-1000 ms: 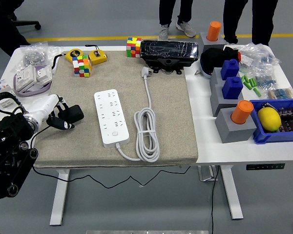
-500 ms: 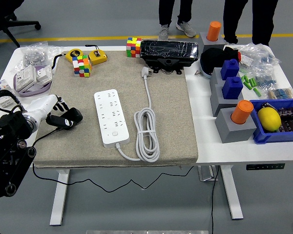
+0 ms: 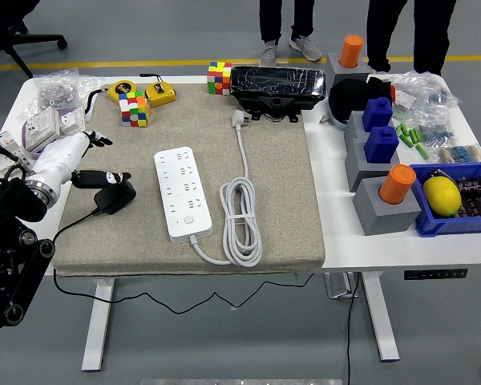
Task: Pick up the plug,place it near the board,insert it into the board,press the button
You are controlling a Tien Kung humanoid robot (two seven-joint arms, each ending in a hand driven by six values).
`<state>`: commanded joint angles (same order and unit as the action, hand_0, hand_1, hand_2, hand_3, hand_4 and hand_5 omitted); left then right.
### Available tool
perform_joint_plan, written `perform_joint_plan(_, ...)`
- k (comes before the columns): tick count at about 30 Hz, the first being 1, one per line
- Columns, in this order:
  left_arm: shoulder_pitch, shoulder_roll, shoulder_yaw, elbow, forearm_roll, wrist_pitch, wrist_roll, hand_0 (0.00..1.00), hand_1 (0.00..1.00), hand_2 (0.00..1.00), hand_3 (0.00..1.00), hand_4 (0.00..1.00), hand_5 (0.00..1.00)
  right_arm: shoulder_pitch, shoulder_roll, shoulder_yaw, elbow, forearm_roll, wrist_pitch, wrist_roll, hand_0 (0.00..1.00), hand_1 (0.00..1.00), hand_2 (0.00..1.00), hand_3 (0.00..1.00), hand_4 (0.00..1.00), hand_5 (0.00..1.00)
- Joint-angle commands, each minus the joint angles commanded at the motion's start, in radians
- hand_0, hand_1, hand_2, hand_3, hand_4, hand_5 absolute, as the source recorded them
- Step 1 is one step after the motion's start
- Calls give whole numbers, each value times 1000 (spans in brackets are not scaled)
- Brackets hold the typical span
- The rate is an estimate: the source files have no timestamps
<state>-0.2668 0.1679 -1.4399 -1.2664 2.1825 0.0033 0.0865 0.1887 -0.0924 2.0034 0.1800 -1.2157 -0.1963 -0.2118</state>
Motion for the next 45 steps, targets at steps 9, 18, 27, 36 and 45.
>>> perform_joint_plan(9, 82, -69, -32, -61, -342, 109, -162, 998, 998, 998, 998, 998, 902, 3, 7, 6, 0, -16, -4, -2, 784, 693, 710, 758, 998, 998)
perform_joint_plan(18, 165, -100, -3, -108, -715, 48, -242, 998, 998, 998, 998, 998, 998, -20, 25, 25, 0, -48, -4, -2, 795, 694, 711, 758, 998, 998)
perform_joint_plan(27, 211, -99, -16, -116, -829, 49, -244, 998, 998, 998, 998, 998, 998, -57, 50, 7, 0, -42, 10, -1, 799, 699, 711, 759, 998, 998)
perform_joint_plan(36, 253, -113, -45, -127, -820, 62, -262, 893, 957, 950, 932, 998, 998, -77, 60, -35, 0, -26, 16, 3, 797, 697, 713, 760, 998, 998)
perform_joint_plan(45, 248, -110, -64, -129, -791, 64, -257, 875, 940, 919, 908, 998, 998, -72, 60, -40, 0, -30, 12, 7, 797, 697, 714, 760, 998, 998)
